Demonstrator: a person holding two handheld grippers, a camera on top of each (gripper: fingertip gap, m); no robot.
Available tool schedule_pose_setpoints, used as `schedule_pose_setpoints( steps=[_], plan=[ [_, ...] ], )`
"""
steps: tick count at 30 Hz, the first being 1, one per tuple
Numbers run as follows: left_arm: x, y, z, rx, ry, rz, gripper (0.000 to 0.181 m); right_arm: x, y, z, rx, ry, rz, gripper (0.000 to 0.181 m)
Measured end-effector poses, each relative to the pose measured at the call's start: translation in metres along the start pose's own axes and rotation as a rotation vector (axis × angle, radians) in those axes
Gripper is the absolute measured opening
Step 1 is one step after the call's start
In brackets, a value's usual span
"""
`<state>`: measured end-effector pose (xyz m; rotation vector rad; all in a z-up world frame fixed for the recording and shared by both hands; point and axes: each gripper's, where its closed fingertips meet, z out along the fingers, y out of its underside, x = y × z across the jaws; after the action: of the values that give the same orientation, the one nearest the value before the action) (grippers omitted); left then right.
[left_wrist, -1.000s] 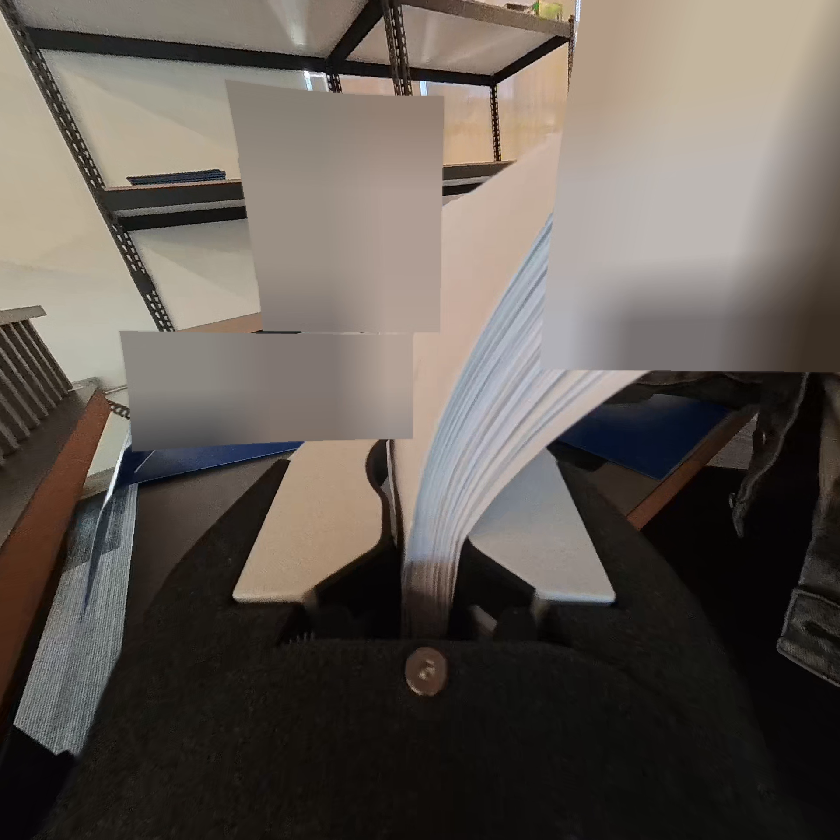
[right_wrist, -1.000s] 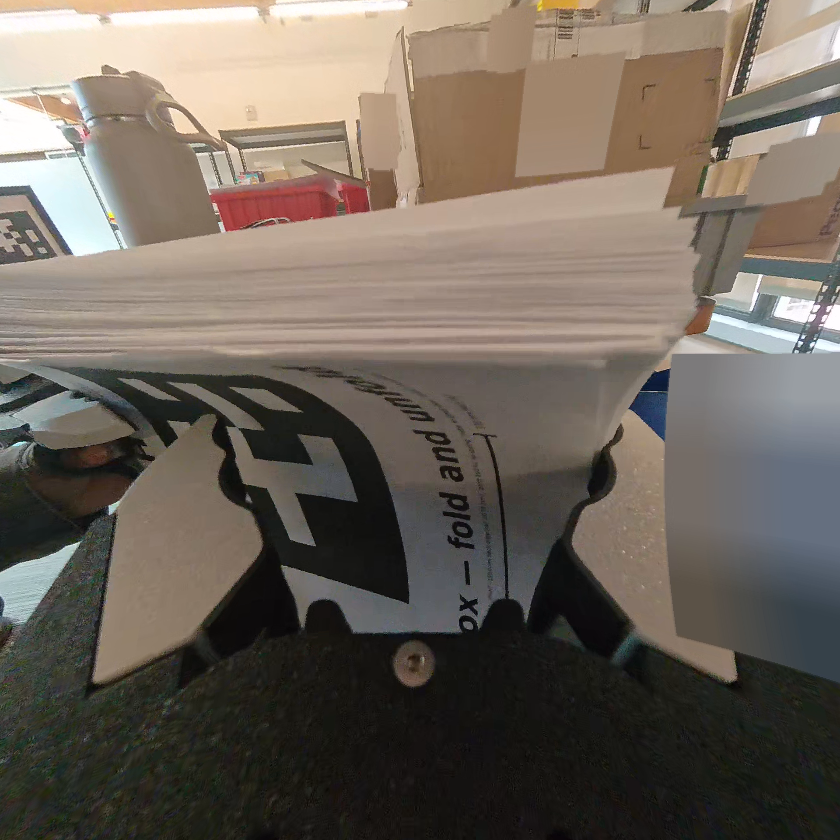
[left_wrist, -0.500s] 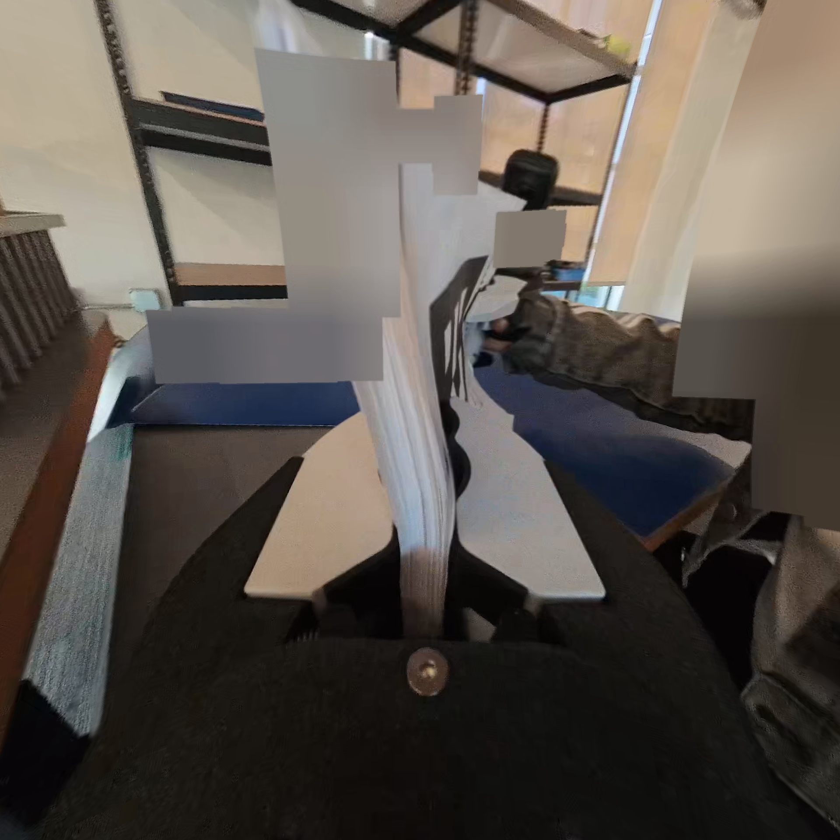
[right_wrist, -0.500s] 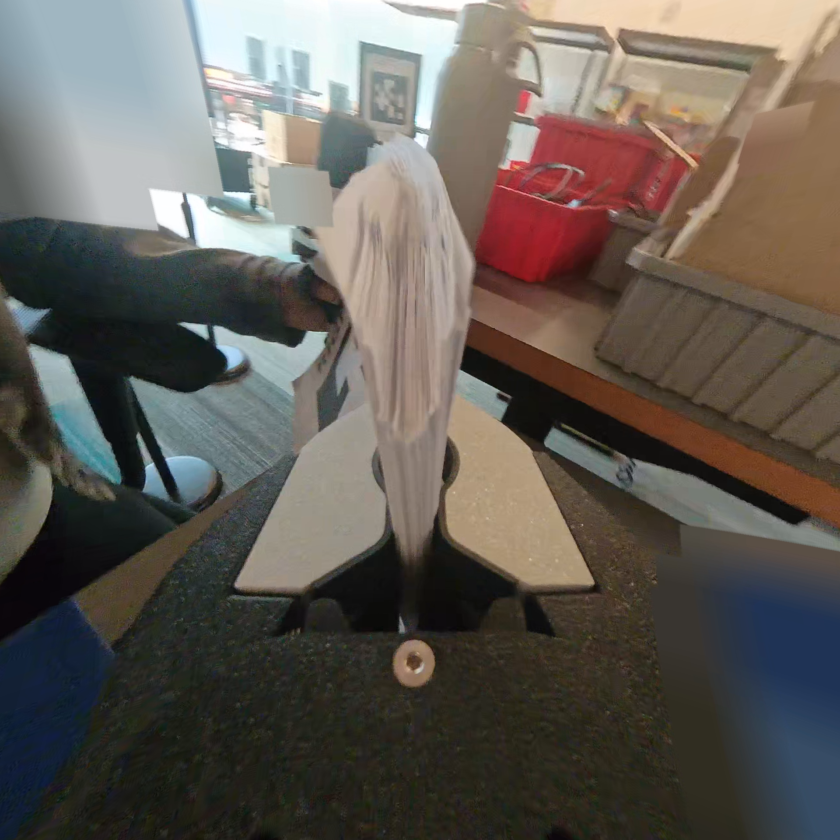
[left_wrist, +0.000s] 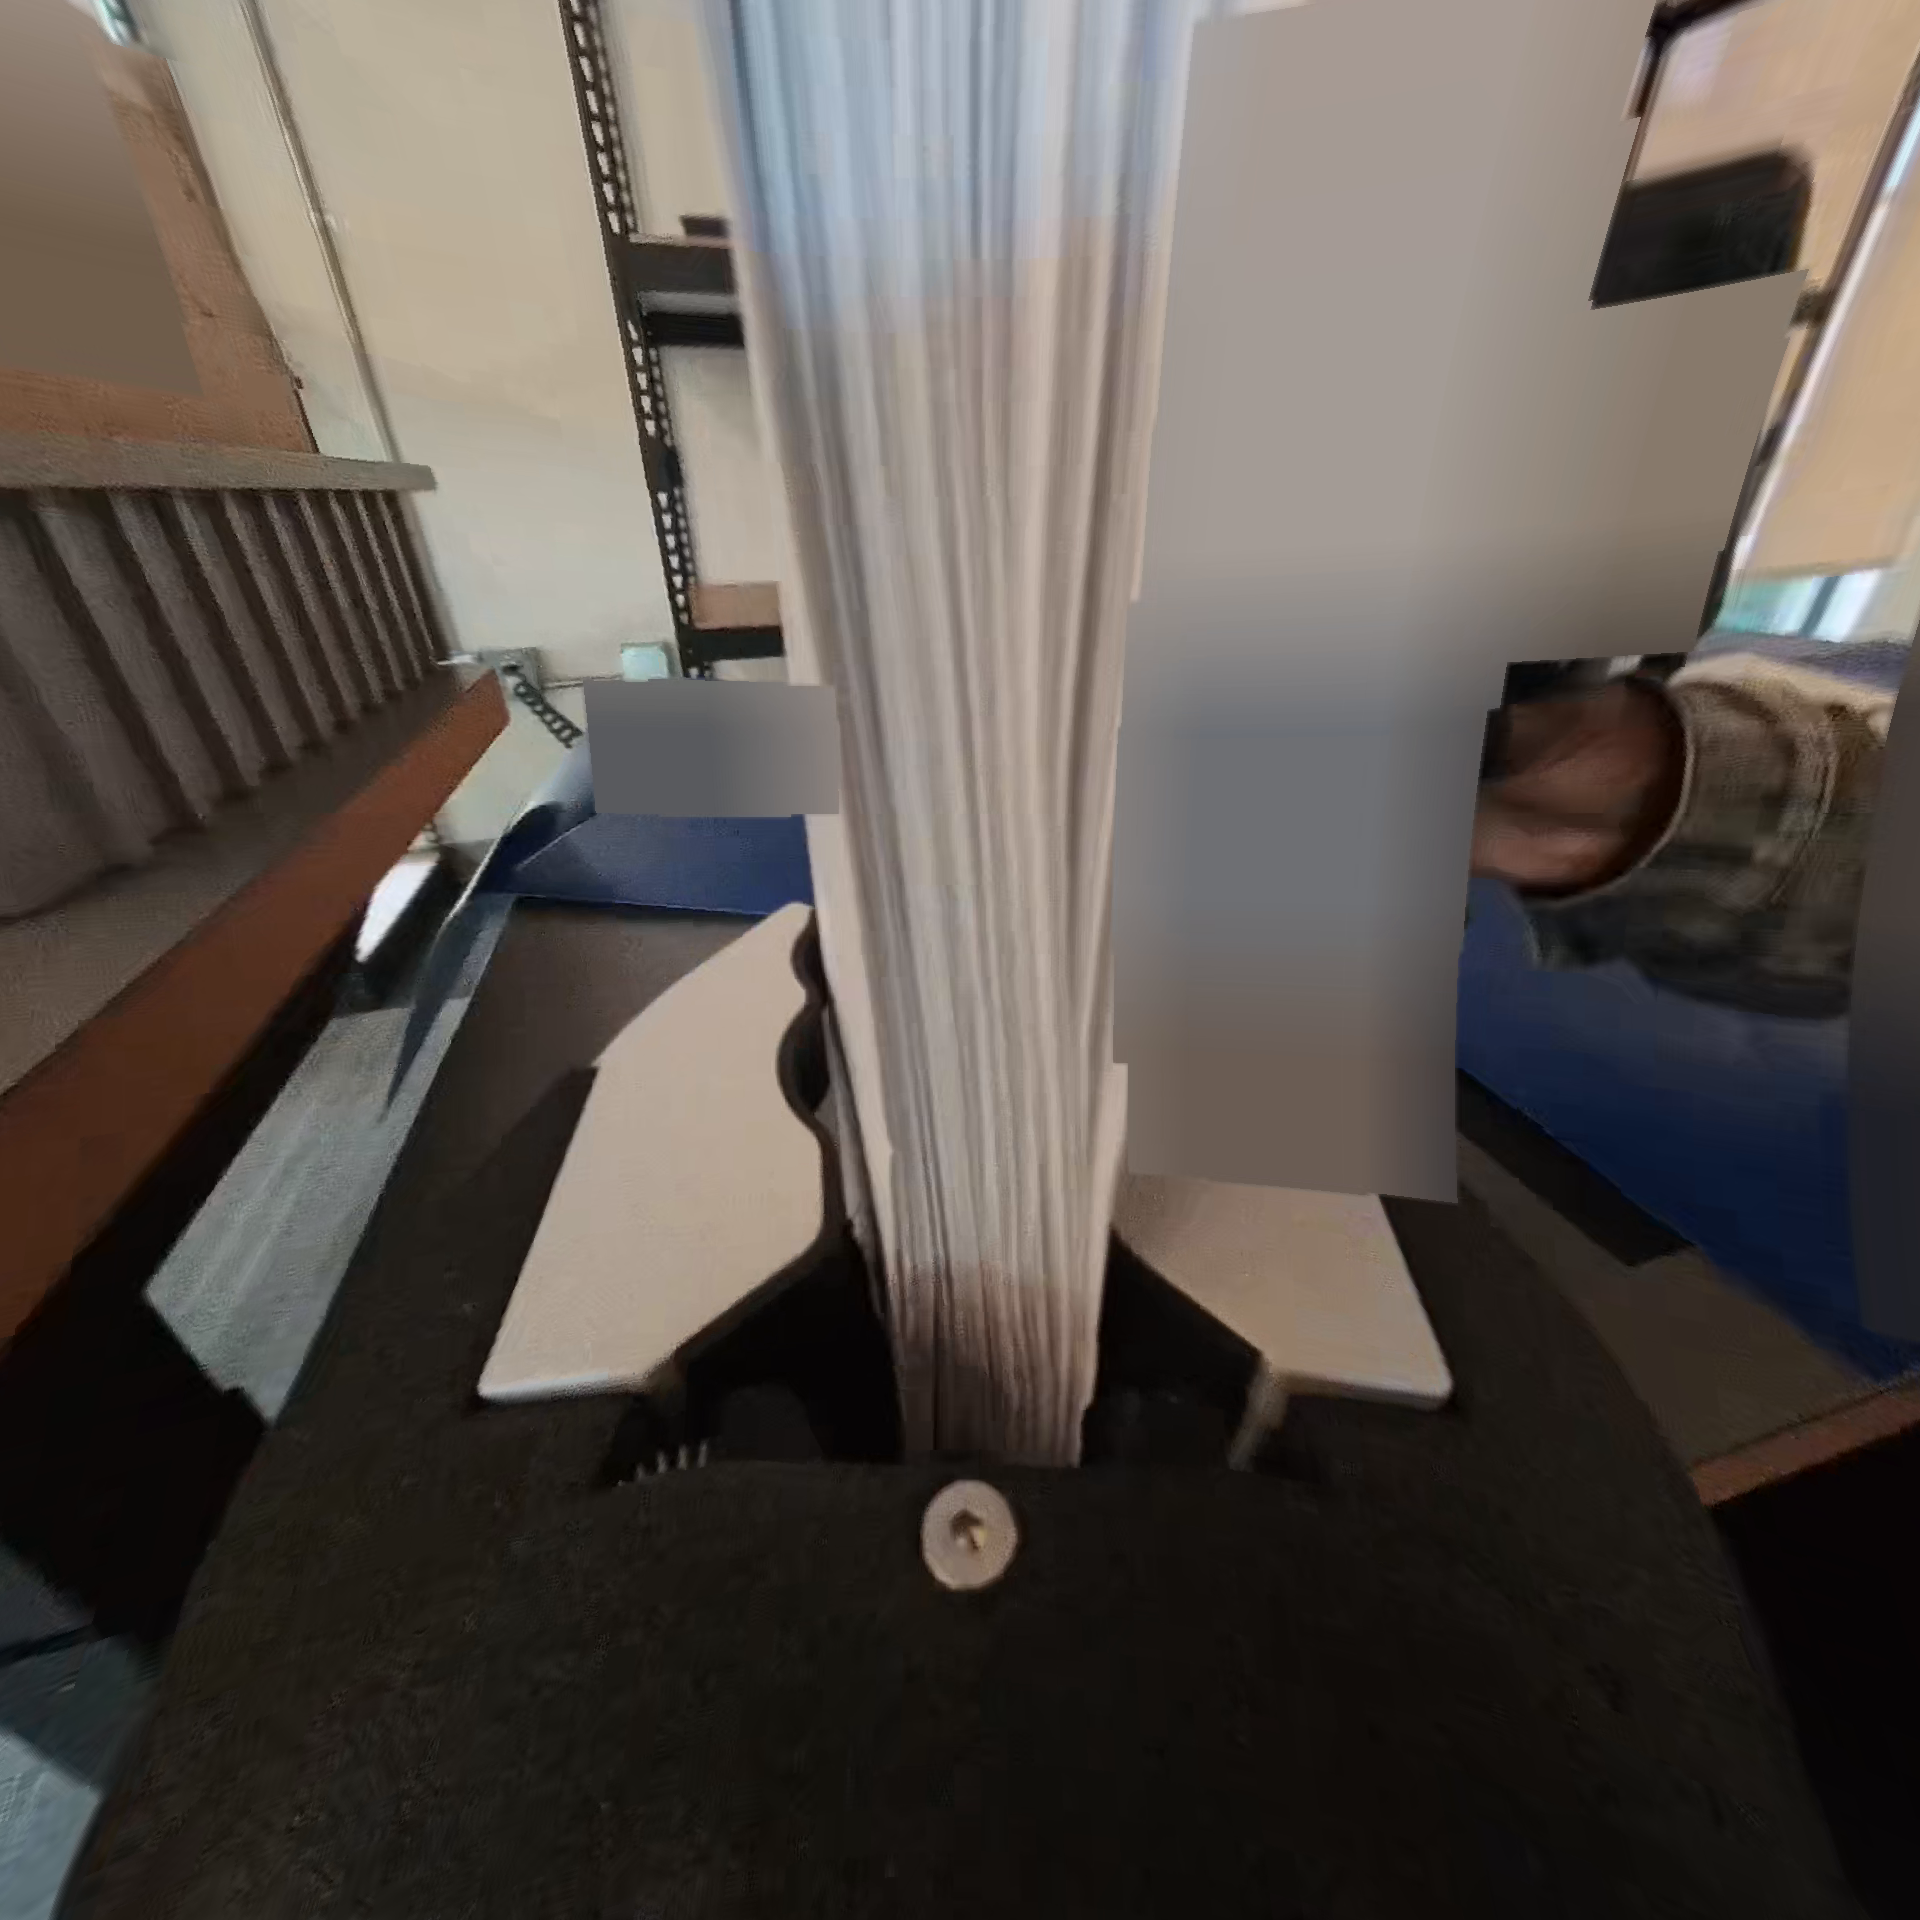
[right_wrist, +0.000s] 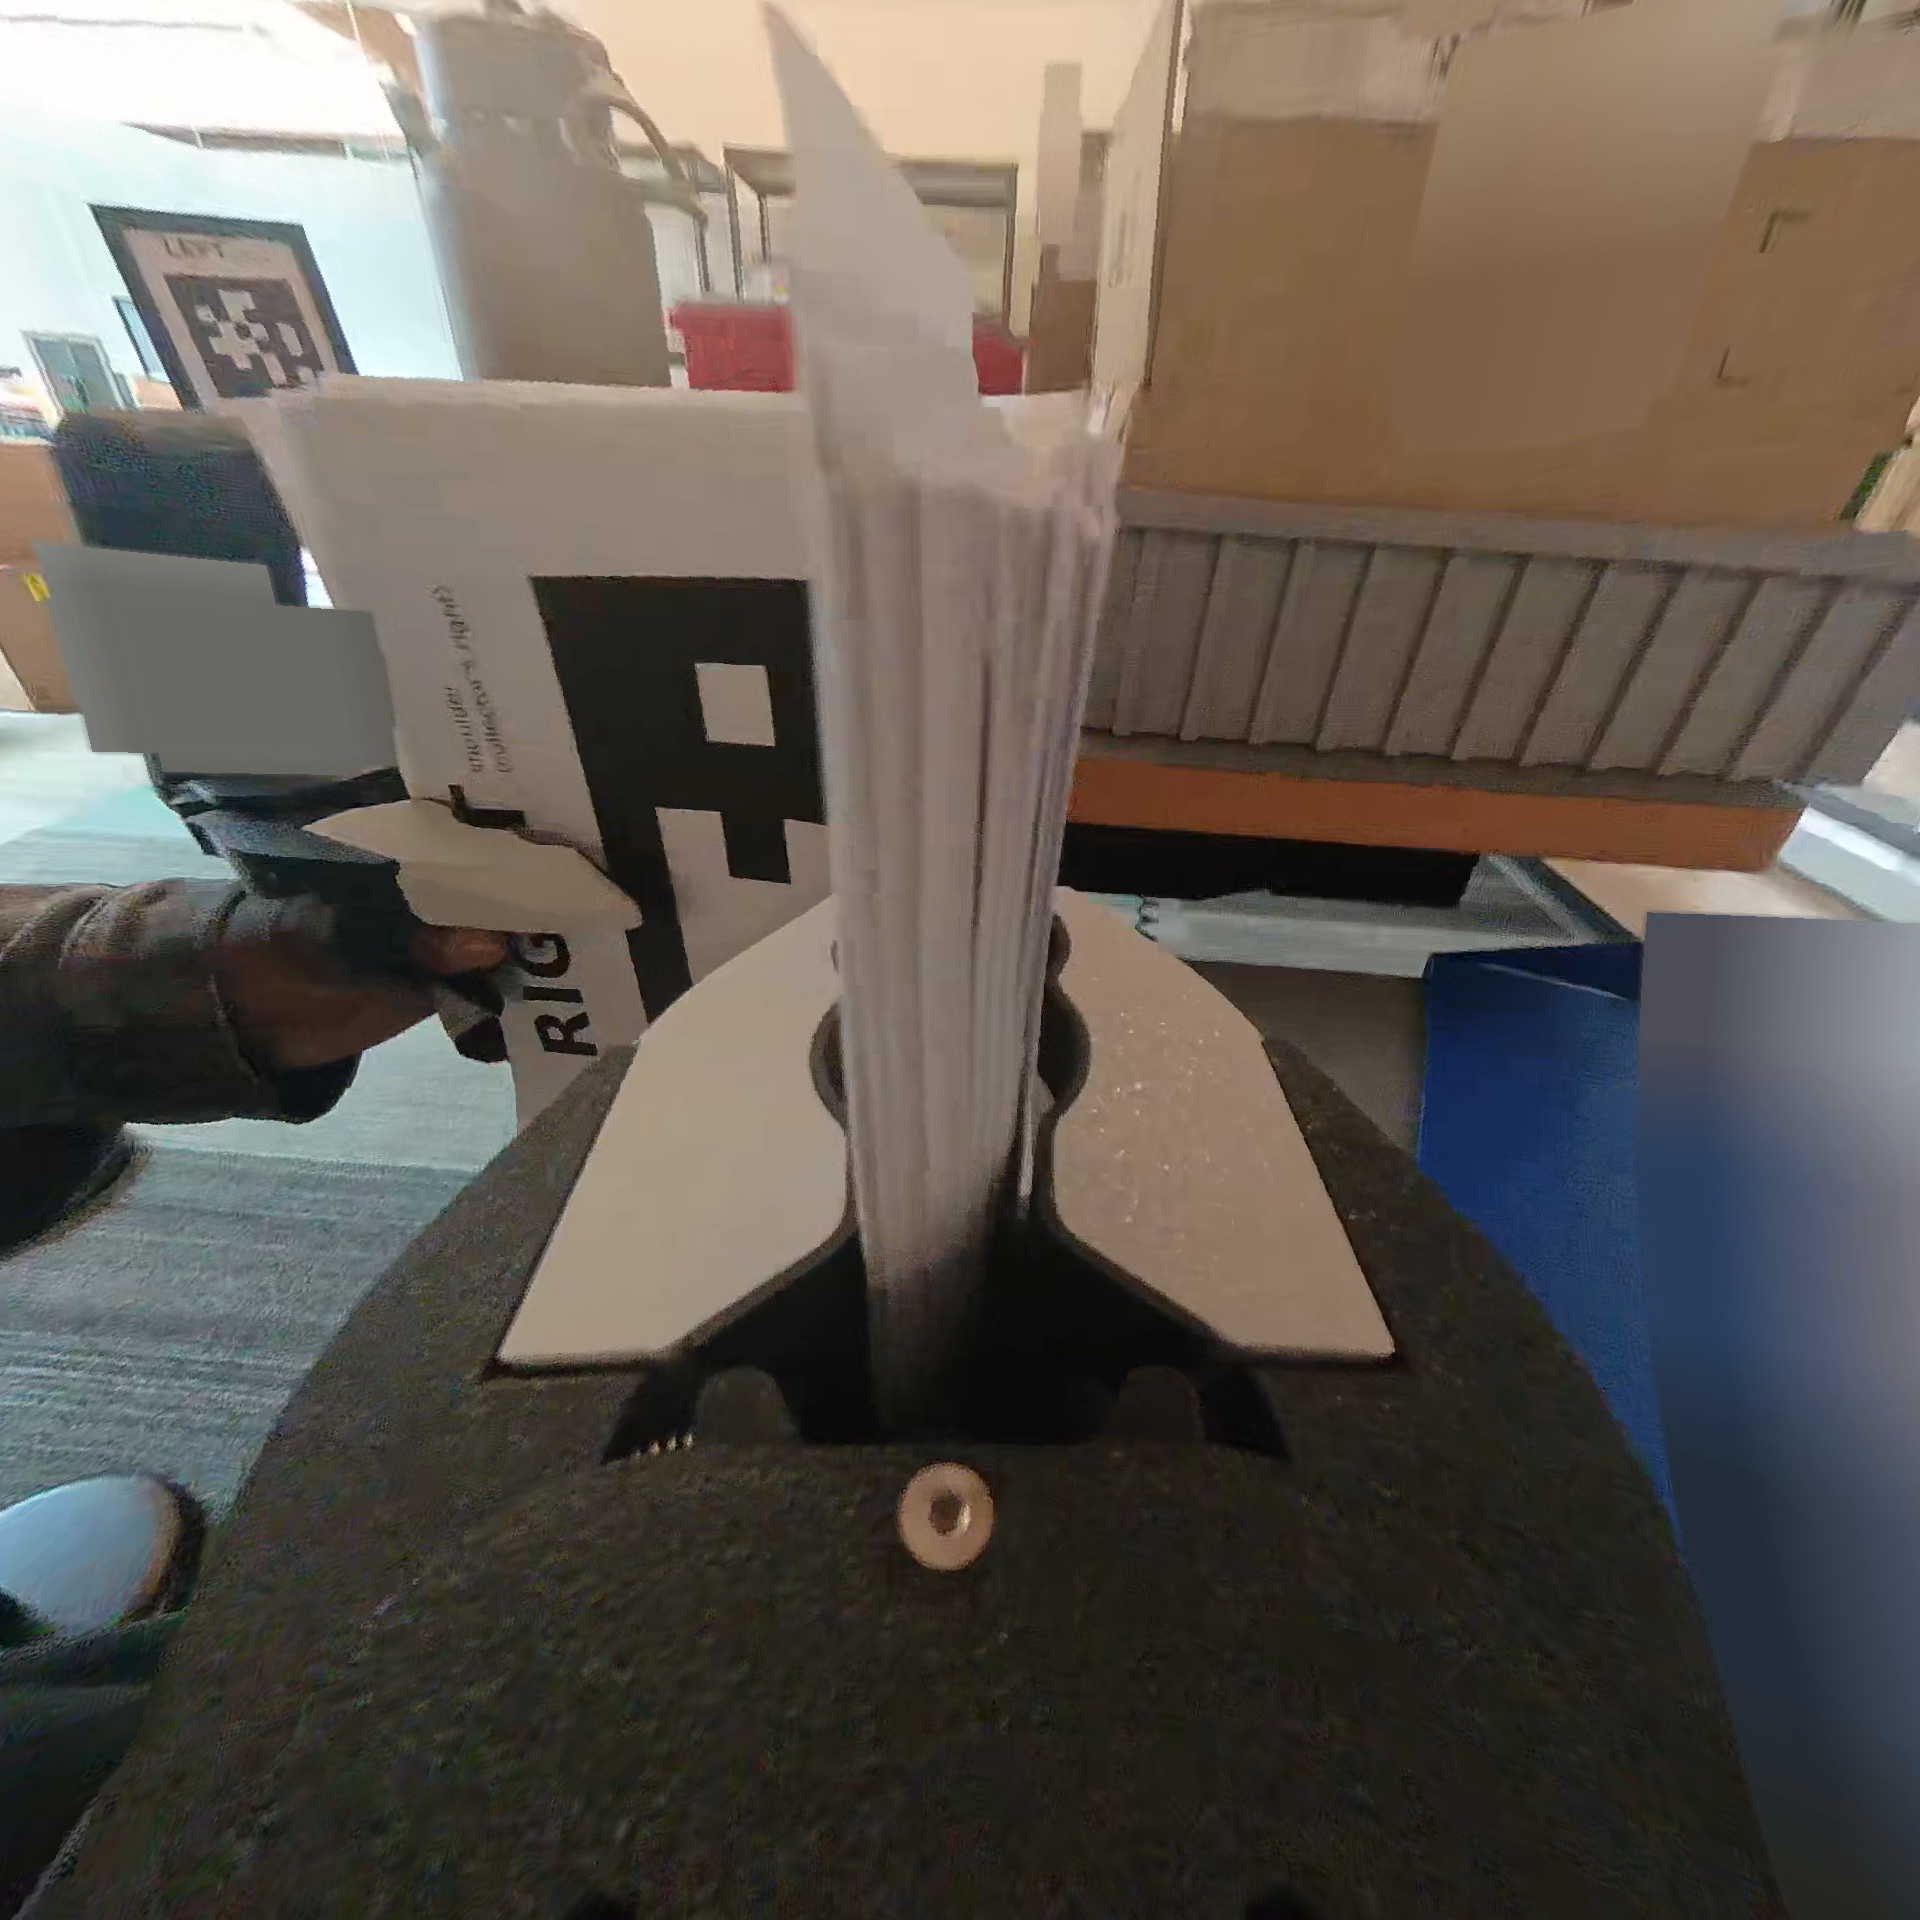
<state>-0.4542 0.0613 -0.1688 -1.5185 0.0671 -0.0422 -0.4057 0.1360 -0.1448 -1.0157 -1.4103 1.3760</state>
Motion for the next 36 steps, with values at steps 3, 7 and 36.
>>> schedule_pose_setpoints(
  steps=[3,7,36],
  plan=[
    [-0.011,0.000,0.001,-0.016,0.028,-0.088,0.054,-0.001,0.000,0.000,0.026,-0.014,0.000,0.040],
    [-0.019,0.004,-0.005,-0.012,0.024,-0.082,0.020,0.002,0.009,0.001,-0.024,-0.032,-0.034,0.054],
    [-0.009,-0.116,0.029,-0.908,0.560,0.181,0.015,0.005,-0.109,0.007,-0.363,-0.322,-0.241,0.109]
  ],
)
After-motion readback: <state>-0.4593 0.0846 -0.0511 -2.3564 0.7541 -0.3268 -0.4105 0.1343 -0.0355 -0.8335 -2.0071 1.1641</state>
